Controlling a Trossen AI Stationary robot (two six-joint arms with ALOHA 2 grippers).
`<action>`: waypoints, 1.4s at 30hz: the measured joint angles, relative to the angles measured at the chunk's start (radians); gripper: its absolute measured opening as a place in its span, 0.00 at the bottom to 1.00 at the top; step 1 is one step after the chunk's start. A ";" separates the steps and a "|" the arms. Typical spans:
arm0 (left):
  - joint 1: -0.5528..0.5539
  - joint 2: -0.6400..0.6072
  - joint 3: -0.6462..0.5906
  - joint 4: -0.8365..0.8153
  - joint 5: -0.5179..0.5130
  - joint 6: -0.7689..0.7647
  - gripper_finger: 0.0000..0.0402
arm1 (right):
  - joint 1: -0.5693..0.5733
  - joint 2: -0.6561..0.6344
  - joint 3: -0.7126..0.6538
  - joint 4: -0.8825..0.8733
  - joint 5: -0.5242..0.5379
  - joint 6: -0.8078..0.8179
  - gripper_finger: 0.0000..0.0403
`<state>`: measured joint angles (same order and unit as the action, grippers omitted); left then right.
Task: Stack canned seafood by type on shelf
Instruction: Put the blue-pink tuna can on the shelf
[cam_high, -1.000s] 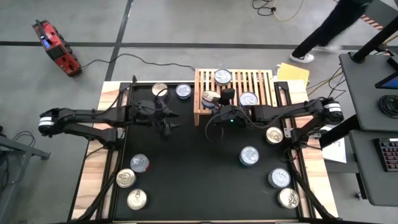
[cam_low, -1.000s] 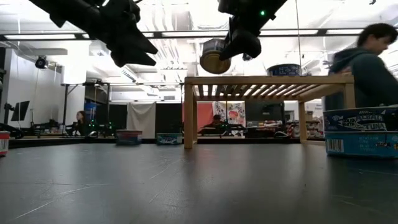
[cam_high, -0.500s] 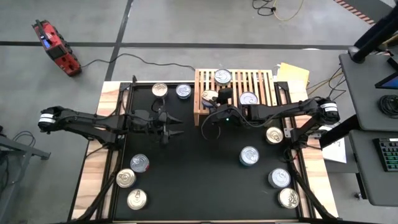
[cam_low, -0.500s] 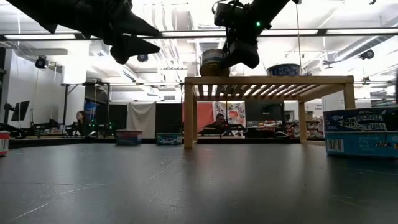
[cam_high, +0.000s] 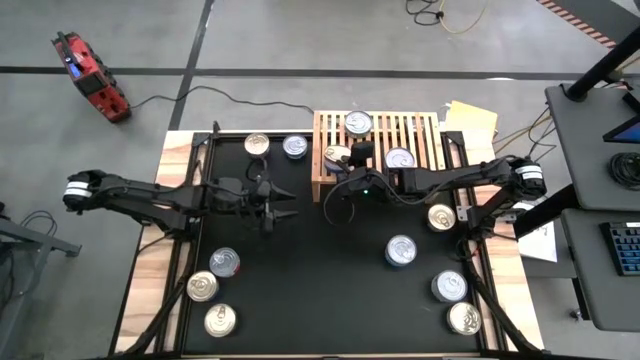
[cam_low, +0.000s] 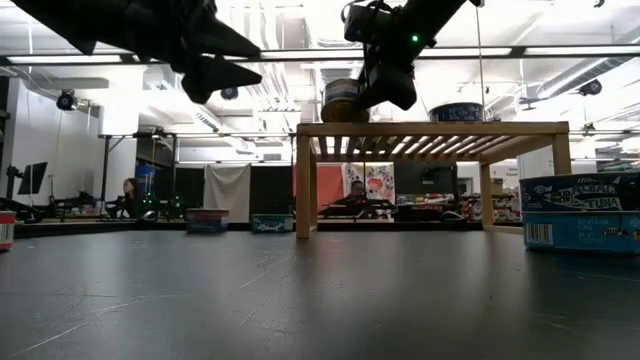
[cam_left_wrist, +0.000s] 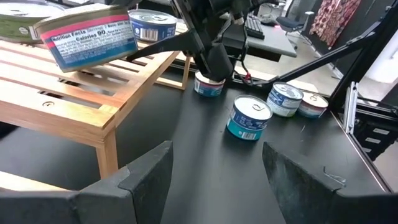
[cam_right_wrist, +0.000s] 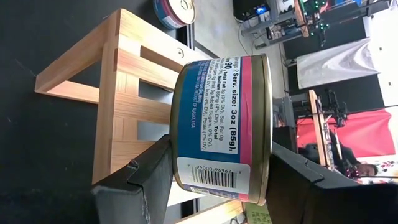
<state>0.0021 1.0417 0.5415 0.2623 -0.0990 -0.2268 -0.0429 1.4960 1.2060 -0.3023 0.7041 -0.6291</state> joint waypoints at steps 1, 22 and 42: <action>0.000 0.003 0.000 0.000 0.000 0.000 0.58 | 0.000 0.000 0.000 0.000 -0.001 0.005 0.48; 0.000 0.081 0.000 0.089 0.003 -0.013 0.58 | 0.001 0.000 0.000 -0.008 -0.032 0.070 0.60; 0.000 0.134 0.000 0.128 0.004 -0.023 0.58 | 0.001 0.000 0.000 -0.008 -0.032 0.192 0.70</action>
<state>0.0023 1.1755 0.5415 0.3903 -0.0952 -0.2495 -0.0422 1.4960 1.2060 -0.3103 0.6724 -0.4366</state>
